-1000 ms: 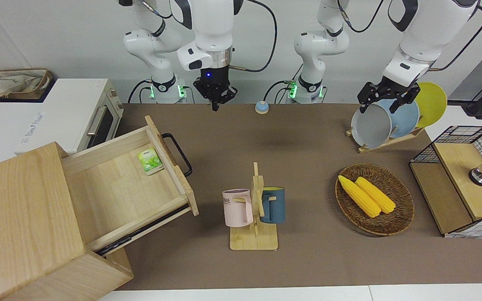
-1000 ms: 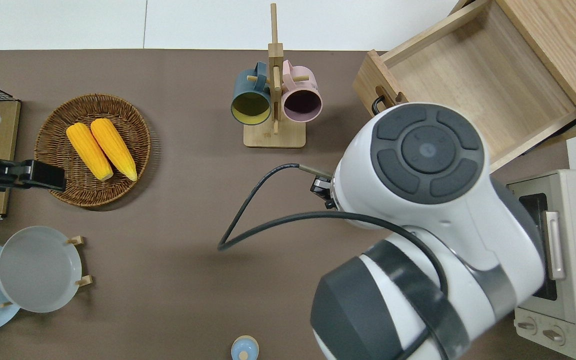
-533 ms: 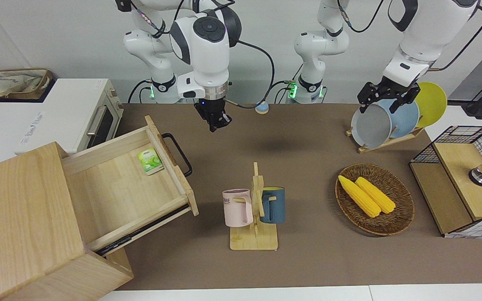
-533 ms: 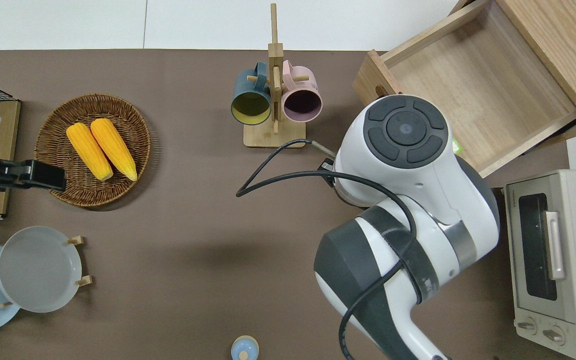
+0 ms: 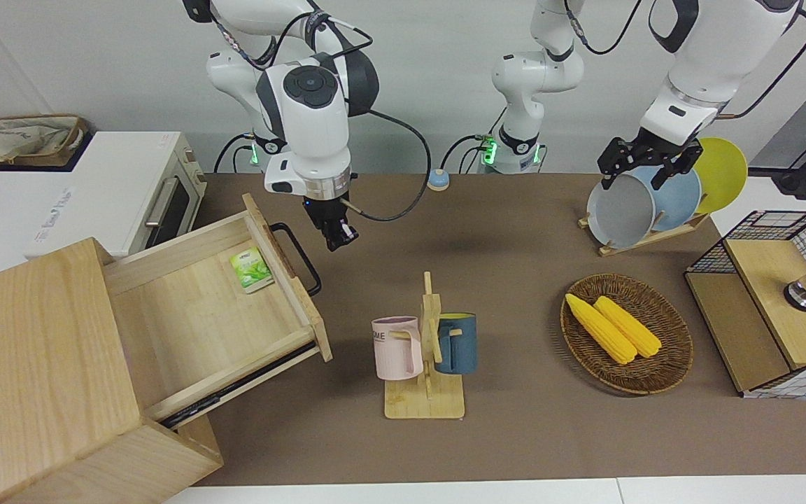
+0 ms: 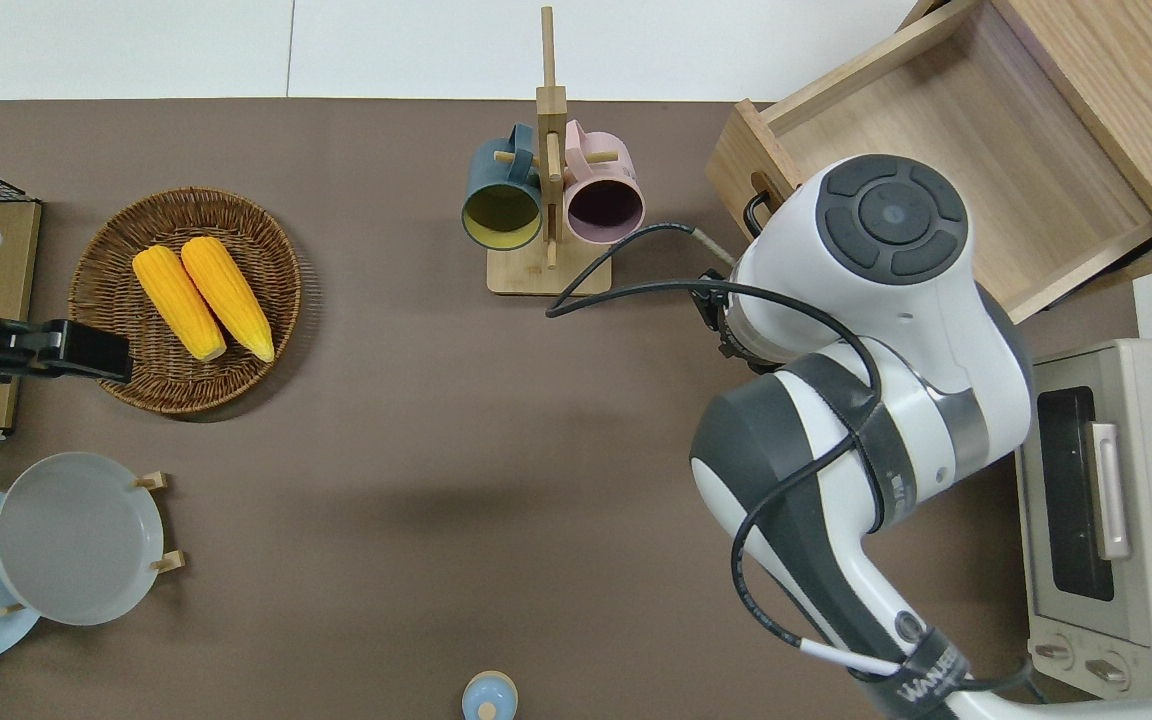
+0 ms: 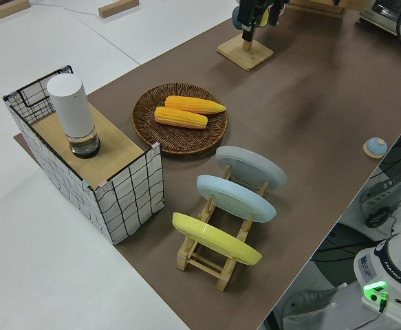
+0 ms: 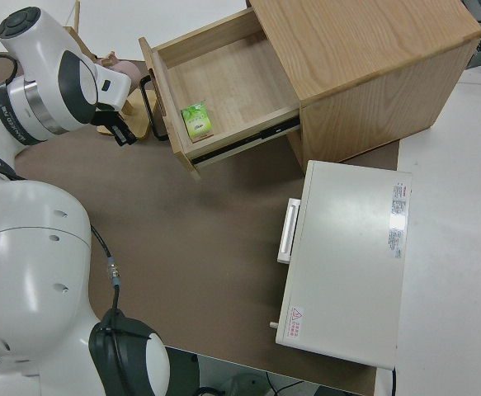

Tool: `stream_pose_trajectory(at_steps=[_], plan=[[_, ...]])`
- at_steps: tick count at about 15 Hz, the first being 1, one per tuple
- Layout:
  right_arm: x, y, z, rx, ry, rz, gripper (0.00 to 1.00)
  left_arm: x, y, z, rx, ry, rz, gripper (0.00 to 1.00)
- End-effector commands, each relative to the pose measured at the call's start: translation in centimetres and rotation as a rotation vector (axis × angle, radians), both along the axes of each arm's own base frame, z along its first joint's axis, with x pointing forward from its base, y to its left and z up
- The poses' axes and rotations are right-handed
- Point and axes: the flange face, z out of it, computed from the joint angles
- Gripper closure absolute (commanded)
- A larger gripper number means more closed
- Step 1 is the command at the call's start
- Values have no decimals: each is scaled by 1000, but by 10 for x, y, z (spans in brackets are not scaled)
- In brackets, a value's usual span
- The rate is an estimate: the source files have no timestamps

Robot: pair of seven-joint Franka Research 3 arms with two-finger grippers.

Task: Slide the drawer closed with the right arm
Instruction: 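Push the wooden drawer farther from the robot with the right arm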

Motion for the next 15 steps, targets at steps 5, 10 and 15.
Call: stream_pose_trajectory(at_steps=[5, 10, 15], plan=[[27, -32, -17, 18, -49, -95, 1000, 2, 1, 4, 16, 5, -12, 7], [48, -56, -26, 33, -80, -122, 1000, 2, 1, 3, 16, 6, -12, 7], [65, -96, -23, 37, -102, -125, 1000, 2, 1, 3, 16, 6, -12, 7]])
